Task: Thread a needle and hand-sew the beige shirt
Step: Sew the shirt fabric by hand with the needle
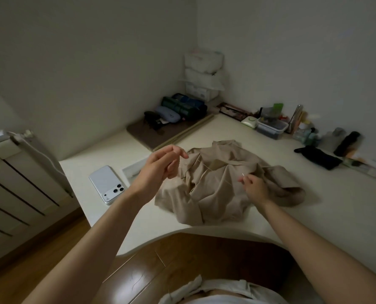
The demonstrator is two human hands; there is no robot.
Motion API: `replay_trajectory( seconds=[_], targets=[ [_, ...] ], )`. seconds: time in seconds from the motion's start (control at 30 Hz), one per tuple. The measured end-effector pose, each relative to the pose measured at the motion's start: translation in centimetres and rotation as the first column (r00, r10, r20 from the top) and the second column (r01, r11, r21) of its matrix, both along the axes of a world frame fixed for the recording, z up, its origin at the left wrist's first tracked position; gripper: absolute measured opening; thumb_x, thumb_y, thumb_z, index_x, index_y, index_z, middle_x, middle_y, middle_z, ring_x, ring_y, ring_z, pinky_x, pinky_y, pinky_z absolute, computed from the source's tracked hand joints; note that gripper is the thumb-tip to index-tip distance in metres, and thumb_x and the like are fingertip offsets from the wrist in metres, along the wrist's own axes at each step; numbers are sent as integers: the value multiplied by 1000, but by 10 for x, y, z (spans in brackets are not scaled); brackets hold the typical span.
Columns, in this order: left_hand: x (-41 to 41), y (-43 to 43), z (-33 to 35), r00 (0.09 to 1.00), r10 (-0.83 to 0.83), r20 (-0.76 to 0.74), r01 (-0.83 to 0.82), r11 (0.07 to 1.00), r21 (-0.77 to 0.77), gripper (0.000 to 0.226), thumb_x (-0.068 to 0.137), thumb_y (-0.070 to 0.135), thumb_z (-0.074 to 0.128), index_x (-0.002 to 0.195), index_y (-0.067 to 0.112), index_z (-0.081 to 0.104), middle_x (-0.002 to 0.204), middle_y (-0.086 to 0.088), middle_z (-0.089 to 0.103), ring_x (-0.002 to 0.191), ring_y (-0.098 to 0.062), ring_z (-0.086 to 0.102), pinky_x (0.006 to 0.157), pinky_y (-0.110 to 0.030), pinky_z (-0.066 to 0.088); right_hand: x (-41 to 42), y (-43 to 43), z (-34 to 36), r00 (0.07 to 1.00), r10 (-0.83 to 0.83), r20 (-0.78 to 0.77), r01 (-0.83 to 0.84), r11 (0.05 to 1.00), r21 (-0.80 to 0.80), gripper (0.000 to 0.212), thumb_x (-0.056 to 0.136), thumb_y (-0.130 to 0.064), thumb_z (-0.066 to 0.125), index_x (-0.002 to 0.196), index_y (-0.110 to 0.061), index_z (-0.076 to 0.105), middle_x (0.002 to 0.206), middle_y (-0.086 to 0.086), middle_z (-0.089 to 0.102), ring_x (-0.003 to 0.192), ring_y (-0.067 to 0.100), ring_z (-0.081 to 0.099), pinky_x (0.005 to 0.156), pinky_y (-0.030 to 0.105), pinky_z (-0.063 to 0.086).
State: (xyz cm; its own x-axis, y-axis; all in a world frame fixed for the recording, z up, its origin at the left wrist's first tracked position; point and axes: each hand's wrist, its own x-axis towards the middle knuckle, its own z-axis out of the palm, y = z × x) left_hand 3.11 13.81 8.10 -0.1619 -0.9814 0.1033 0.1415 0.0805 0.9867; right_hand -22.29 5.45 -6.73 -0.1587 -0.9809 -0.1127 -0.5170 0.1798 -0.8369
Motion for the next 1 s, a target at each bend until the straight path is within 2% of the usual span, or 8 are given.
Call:
replay_trajectory(
  seconds=[0.1,0.2,0.3,0.47,0.63,0.73,0.83,1.0],
  targets=[
    [-3,1,-1,969,-9,248,12,1000,-11,23,96,24,51,84,9,65,54,5,40,53,-9,32,53,-20,29,12,5,11,998,24,60,-25,1000,9,31,99,-17,39,93,-11,69,78,0,60,72,16,51,74,30,38],
    [-9,-1,-8,928,-19,373,5,999,39,25,99,16,44,87,7,64,51,14,49,50,-2,36,50,-12,30,35,16,41,973,112,203,-120,992,26,31,99,-37,40,88,-25,67,66,-8,49,64,11,47,65,29,41],
    [-13,-4,-14,898,-14,439,-5,999,42,25,99,16,45,87,10,66,53,17,52,50,1,39,50,-11,33,56,36,74,820,303,486,-362,932,30,29,98,-41,41,104,-22,62,57,-9,35,51,5,35,52,19,30],
    [-8,-10,-24,870,-27,493,8,999,41,26,98,21,49,88,5,67,66,-4,48,61,-14,39,58,-22,32,75,50,92,616,494,613,-620,785,-9,27,94,-38,49,113,-21,60,52,-10,30,46,5,25,41,16,21],
    [-2,-12,-35,878,51,476,-76,997,32,24,97,20,49,84,17,68,73,-1,57,67,-8,51,65,-19,41,79,52,87,642,487,592,-612,790,14,23,95,-31,52,87,-12,63,48,-9,33,41,4,26,39,15,22],
    [7,-13,-46,887,13,462,-72,991,110,27,101,25,39,98,16,65,93,-2,64,87,-13,60,85,-29,47,77,48,82,702,408,584,-515,857,20,24,96,-28,50,87,-9,61,48,-8,34,41,4,27,39,15,23],
    [18,-7,-63,858,-116,501,-4,973,232,34,103,31,27,107,19,59,110,-9,63,107,-26,59,99,-39,44,73,42,76,750,349,562,-430,903,13,24,97,-27,51,84,-11,63,51,-4,34,42,6,27,39,16,23],
    [28,2,-82,704,-451,549,149,849,507,58,88,61,21,110,26,62,114,-4,64,112,-17,57,104,-31,40,69,37,74,799,286,529,-334,943,-7,25,97,-25,50,82,-9,63,51,-2,32,41,6,25,39,18,21]
  ],
)
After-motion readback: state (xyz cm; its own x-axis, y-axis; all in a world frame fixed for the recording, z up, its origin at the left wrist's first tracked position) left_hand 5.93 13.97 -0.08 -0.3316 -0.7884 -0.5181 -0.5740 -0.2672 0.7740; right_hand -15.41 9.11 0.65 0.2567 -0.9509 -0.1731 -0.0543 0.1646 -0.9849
